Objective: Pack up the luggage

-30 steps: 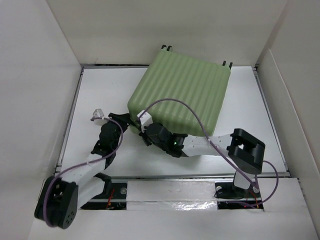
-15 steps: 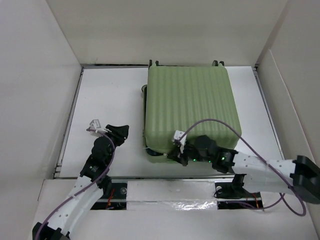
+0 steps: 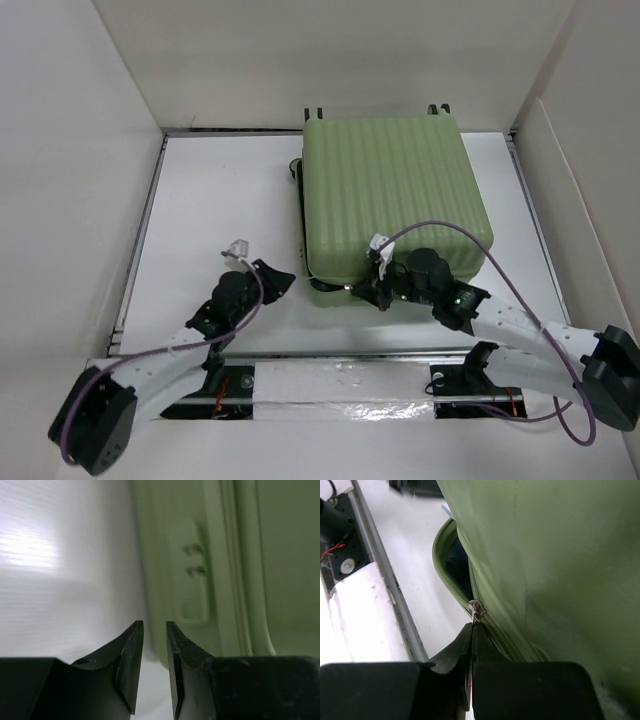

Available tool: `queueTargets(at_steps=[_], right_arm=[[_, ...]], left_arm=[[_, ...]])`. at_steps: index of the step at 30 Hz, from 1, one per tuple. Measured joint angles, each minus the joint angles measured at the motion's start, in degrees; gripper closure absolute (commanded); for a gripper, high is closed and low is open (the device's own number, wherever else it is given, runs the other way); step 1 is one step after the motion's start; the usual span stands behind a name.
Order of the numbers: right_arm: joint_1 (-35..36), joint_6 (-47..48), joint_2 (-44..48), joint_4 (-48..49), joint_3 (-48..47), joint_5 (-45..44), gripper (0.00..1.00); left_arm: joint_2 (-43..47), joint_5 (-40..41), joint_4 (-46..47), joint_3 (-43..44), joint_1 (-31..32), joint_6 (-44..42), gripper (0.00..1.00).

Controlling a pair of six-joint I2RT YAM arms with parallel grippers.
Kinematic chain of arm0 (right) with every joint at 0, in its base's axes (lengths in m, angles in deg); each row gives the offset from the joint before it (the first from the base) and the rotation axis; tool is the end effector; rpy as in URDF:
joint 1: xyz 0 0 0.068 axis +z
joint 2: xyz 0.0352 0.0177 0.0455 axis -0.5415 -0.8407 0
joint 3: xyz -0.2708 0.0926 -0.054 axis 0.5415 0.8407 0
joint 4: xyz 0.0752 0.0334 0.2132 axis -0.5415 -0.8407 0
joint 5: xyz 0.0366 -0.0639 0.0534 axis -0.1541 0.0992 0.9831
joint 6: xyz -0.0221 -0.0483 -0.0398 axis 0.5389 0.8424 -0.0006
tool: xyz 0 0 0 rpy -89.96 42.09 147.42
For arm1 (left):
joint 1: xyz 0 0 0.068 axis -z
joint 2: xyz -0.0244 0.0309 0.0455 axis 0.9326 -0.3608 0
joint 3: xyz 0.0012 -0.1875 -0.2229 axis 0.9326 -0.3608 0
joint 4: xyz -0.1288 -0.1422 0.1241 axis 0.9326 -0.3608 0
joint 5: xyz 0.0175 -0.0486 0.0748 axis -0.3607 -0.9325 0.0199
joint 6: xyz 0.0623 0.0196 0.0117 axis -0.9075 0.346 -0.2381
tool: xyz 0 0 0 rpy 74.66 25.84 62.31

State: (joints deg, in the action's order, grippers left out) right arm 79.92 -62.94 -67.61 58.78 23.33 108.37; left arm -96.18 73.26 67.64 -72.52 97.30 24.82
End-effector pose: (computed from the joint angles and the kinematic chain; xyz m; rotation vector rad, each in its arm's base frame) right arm 0.1183 0.1521 0.2556 -0.9465 1.8055 0.8974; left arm 0.1225 -0.0694 0.1976 -0.3220 1.8773 -1.0130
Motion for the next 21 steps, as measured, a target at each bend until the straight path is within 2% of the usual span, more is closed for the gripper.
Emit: queueTargets(at_steps=[3,5,10,15,17,19,21], right_arm=[[2.10,-0.74,-1.16,0.39,-0.81,-2.19,1.00],[3.74,-1.40,-1.11,0.13,-0.83,-4.22,1.00],[9.22,-2.54,-4.35,0.02,-2.73,-11.43,1.00],[20.39,-1.70,-19.76,-1.84,-15.63,-21.03,1.00],[25.46,-0.17,-26.12,-3.96,-21.66,-26.84,1.00],[27.65,0.57,-27.32,-5.79,-23.19,-30.99,1.00],[28.65,0.48,-24.94,-5.86,-21.40,-32.79,1.00]], left_arm=[[-8.63,4.74,3.43,3.69,13.22,-1.44,0.78],[-13.29,10.82,3.48,5.22,18.29,-2.49,0.78],[-19.34,19.06,8.26,5.29,21.18,-1.33,0.79],[-25.59,30.80,9.05,5.90,24.44,-0.13,0.79],[-27.80,32.92,8.76,6.64,25.09,0.00,0.78],[-29.29,34.32,7.98,6.84,25.55,0.11,0.77],[-29.22,35.08,7.04,7.48,25.99,0.26,0.71]])
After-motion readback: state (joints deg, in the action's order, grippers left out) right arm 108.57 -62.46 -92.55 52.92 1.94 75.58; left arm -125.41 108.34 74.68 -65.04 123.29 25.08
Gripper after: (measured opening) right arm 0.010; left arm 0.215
